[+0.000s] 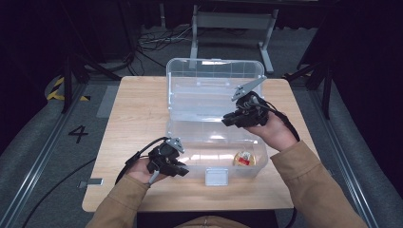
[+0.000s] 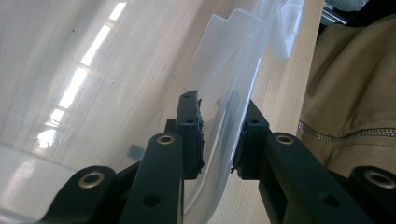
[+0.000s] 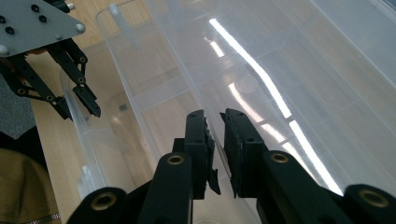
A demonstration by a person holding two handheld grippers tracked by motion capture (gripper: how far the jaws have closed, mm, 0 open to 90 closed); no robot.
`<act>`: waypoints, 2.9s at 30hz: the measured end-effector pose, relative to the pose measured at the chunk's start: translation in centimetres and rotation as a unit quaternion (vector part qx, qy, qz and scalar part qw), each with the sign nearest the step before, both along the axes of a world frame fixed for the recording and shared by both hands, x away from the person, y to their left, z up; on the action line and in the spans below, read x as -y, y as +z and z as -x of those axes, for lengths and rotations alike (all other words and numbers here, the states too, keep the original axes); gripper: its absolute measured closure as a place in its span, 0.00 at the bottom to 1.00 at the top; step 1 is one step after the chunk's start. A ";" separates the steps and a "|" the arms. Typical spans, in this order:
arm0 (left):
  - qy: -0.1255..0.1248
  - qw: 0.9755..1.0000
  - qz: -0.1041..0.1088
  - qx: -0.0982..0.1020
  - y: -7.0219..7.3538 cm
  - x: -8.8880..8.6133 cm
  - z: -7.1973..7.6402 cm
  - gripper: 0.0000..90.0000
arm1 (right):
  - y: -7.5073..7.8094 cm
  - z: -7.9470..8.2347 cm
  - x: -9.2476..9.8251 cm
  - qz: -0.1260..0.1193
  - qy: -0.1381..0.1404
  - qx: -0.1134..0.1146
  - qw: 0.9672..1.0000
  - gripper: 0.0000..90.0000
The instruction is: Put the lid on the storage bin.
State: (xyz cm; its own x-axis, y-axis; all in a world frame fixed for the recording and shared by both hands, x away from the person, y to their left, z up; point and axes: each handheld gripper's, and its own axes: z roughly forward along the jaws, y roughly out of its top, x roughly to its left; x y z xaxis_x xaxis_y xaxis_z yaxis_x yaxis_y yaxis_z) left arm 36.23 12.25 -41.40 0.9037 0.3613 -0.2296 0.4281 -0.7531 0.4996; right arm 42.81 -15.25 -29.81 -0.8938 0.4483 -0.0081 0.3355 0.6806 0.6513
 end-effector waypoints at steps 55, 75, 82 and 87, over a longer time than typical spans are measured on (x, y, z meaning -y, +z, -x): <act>0.001 1.000 0.003 0.001 0.0 0.0 0.0 0.84 | -1.7 3.8 0.1 0.016 0.048 -0.005 0.999 0.90; 0.001 1.000 -0.022 0.000 0.5 0.1 0.0 0.83 | -1.8 4.0 0.2 0.016 0.046 0.002 0.999 0.89; 0.003 1.000 -0.017 0.012 1.6 -0.3 0.4 0.83 | -1.8 4.0 0.2 0.015 0.047 0.001 0.999 0.89; 0.002 1.000 -0.016 0.017 2.2 -0.4 0.5 0.83 | -1.8 4.1 0.2 0.015 0.048 0.001 0.999 0.89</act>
